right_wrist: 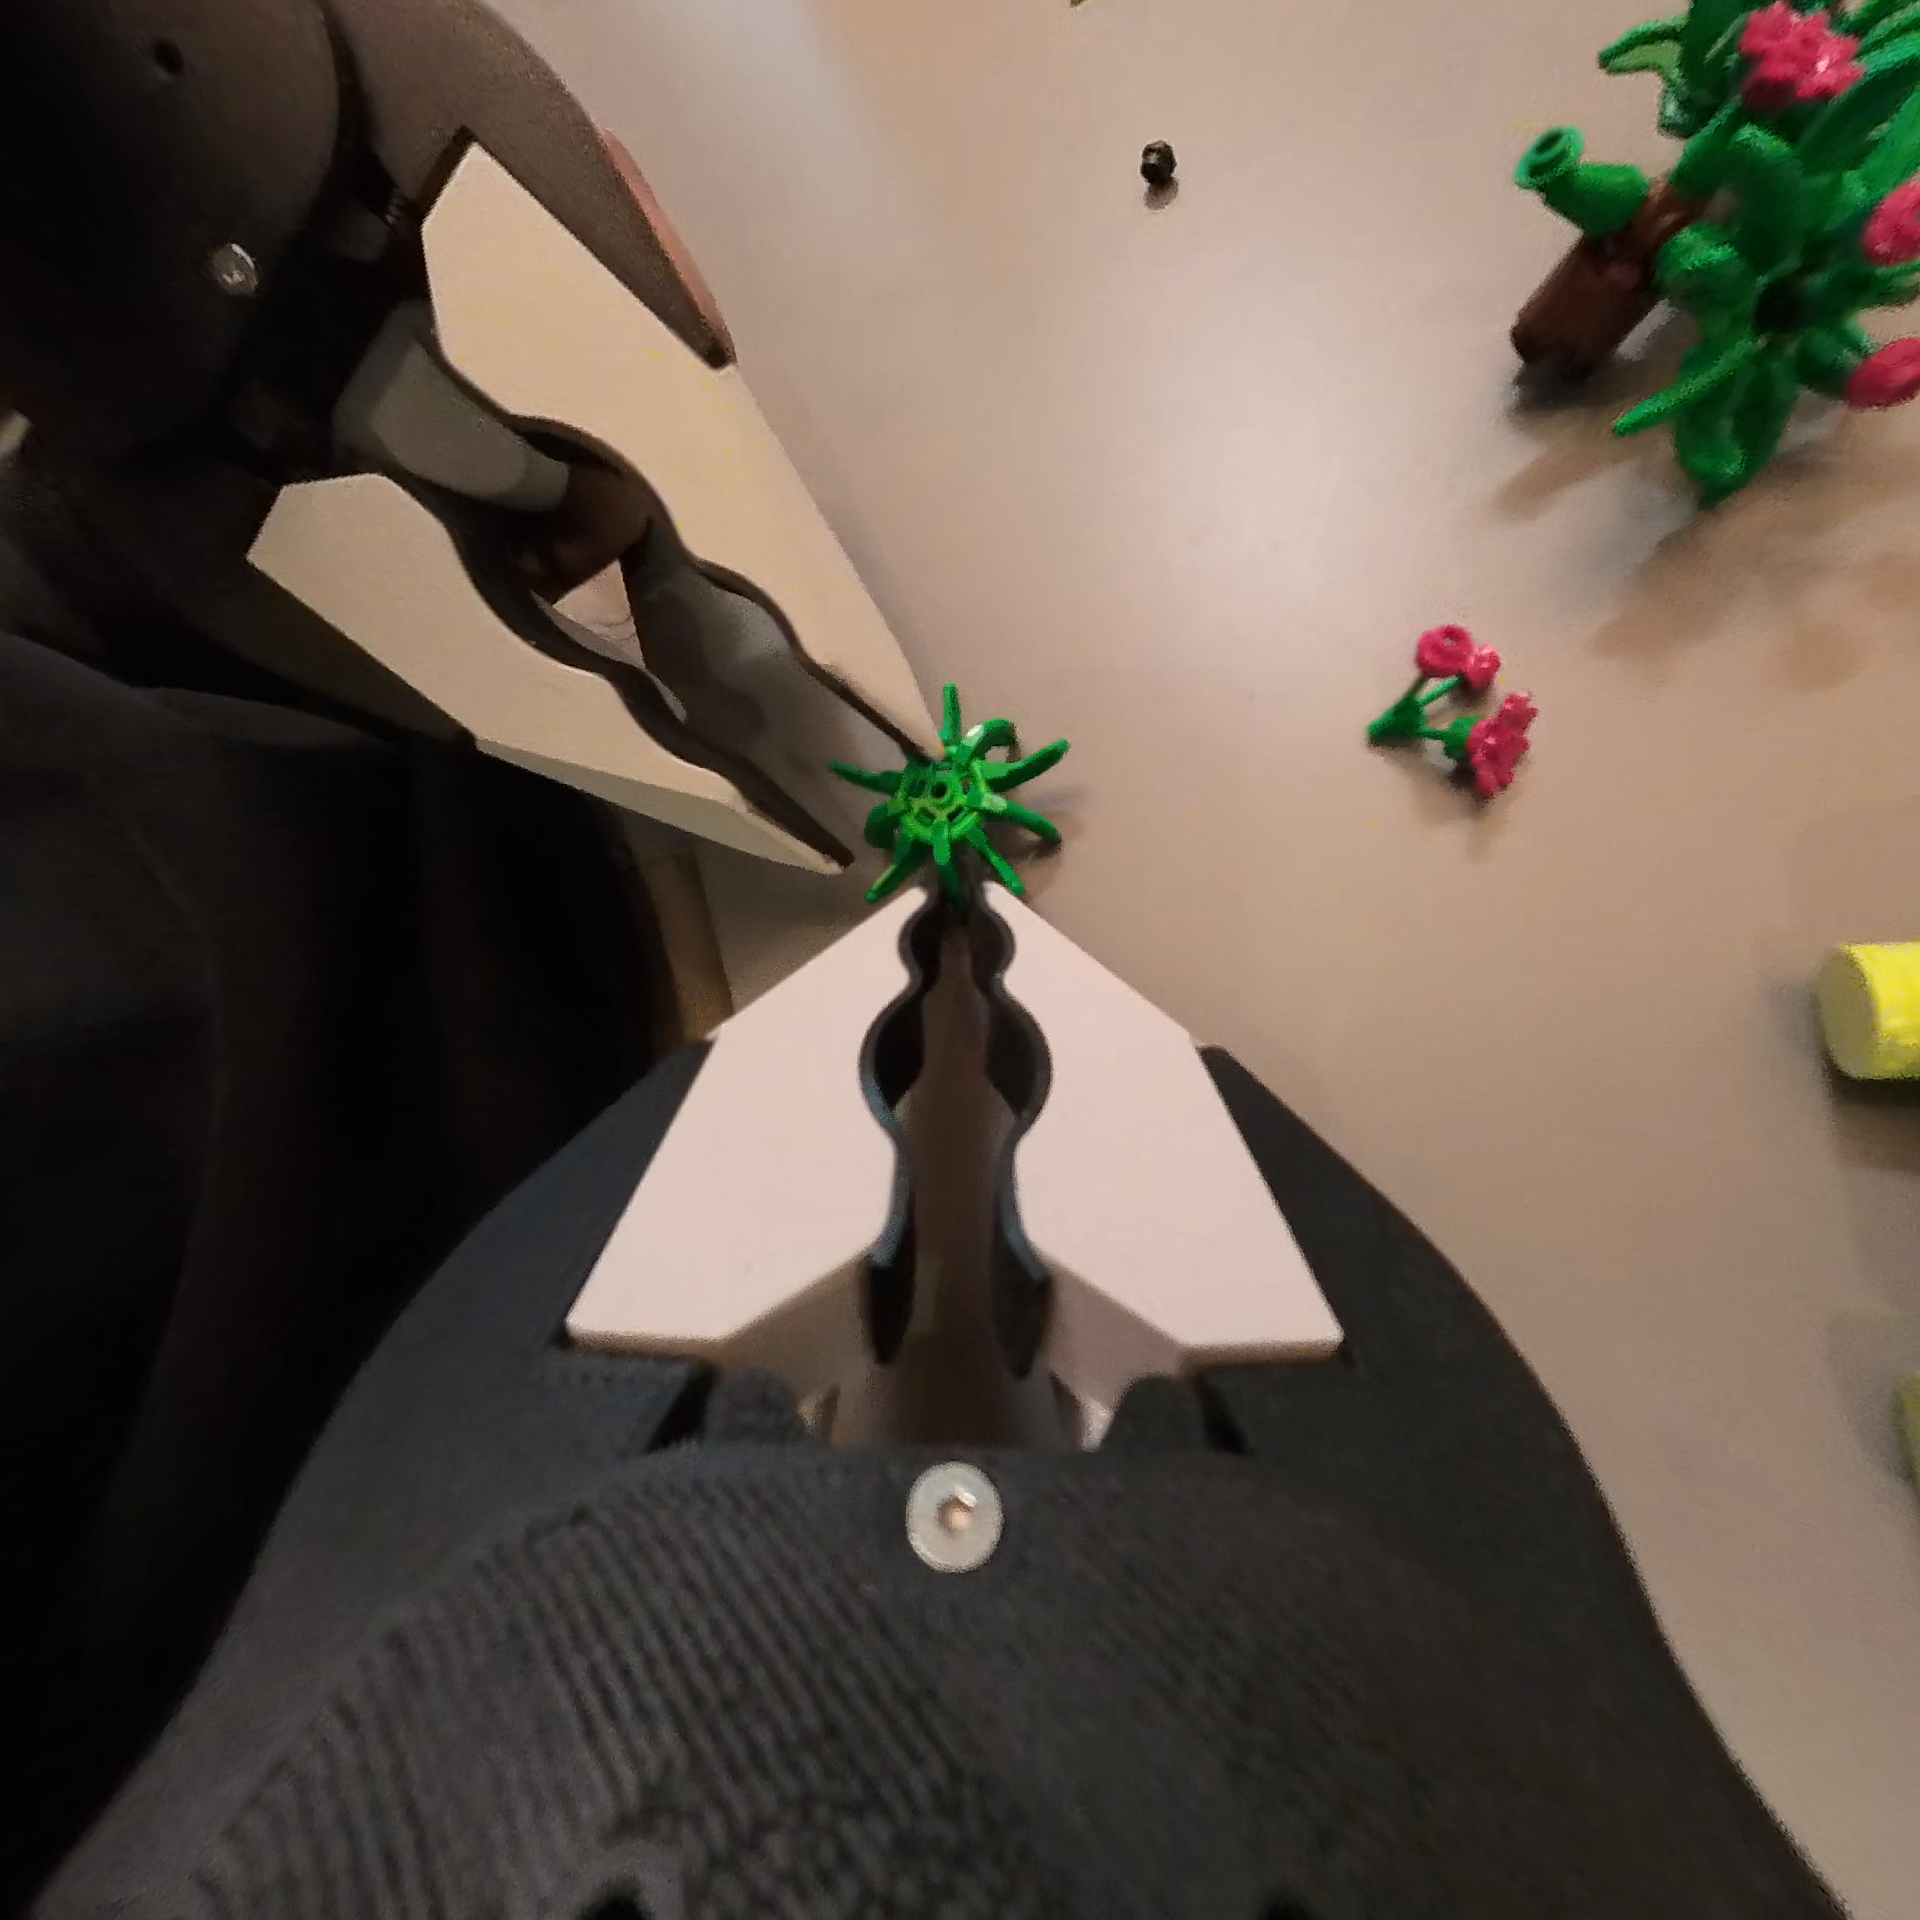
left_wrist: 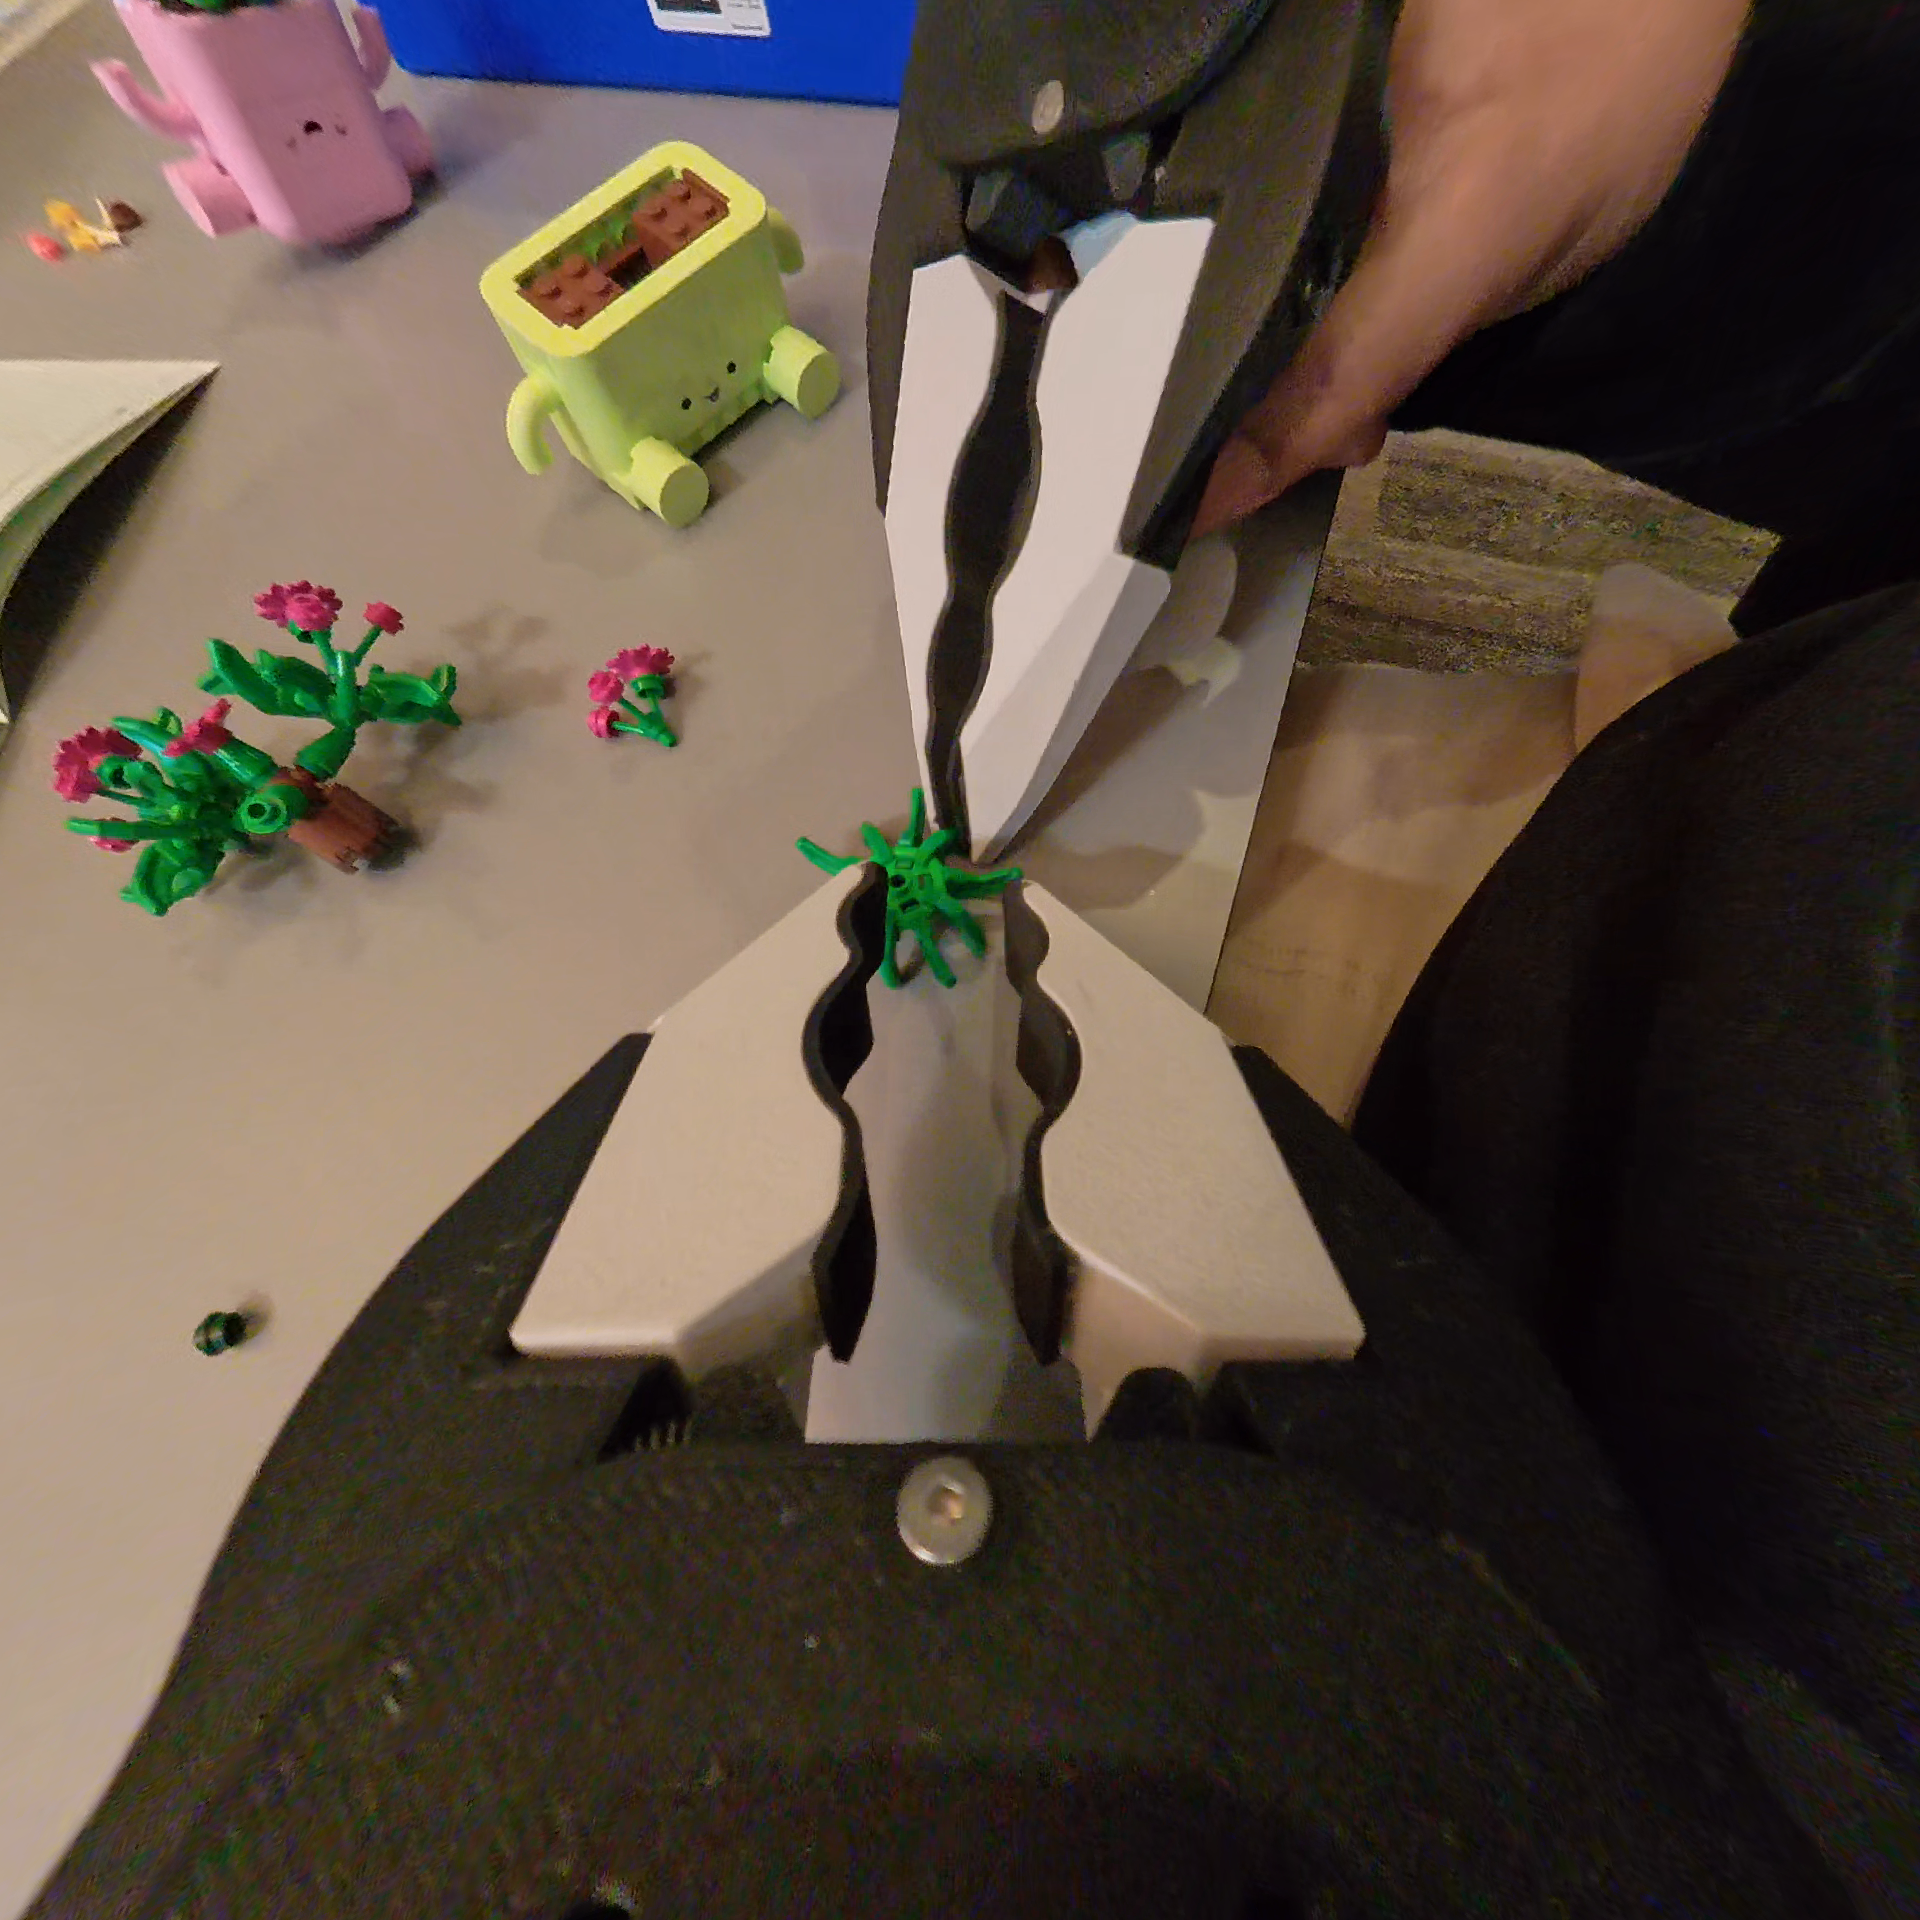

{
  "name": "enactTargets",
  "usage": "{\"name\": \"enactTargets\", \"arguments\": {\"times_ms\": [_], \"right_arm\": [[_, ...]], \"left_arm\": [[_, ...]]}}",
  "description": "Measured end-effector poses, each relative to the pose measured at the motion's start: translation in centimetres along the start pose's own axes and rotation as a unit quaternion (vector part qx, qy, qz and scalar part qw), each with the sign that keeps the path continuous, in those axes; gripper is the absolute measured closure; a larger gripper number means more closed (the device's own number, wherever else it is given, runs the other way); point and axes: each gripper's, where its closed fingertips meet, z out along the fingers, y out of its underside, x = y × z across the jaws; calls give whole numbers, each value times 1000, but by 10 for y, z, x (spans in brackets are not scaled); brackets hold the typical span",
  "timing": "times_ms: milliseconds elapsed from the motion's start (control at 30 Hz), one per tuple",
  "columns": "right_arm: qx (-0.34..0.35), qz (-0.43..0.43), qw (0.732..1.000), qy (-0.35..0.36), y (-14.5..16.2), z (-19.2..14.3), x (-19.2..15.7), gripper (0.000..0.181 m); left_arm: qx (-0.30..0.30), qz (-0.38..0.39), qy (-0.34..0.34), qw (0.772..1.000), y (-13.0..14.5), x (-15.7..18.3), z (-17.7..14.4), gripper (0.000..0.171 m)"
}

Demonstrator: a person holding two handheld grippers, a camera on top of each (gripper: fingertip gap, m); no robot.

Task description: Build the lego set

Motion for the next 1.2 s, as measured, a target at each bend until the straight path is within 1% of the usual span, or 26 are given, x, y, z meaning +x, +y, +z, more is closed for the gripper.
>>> {"name": "enactTargets", "arguments": {"times_ms": [133,267,333,433,767,933,1200], "right_arm": [[9,-9,1000,3,-5,2,-4,180],[71,20,996,-44,-23,-8,-13,181],[89,35,994,-54,-28,-13,-13,181],[91,40,994,-47,-27,-15,-10,181],[135,62,986,-72,-38,-23,-10,181],[164,83,978,-105,-45,-29,-13,181],[182,95,971,-125,-49,-34,-15,181]], "left_arm": [[4,-10,1,1000,0,-2,-2,145],[8,-7,-10,1000,0,-4,-4,141],[5,-3,-16,1000,2,-5,-4,139],[7,0,-29,1000,3,-9,-7,139],[63,23,-79,995,-12,-17,-17,144],[96,33,-82,991,-20,-16,-23,143],[103,52,-85,990,-23,-12,-22,137]]}}
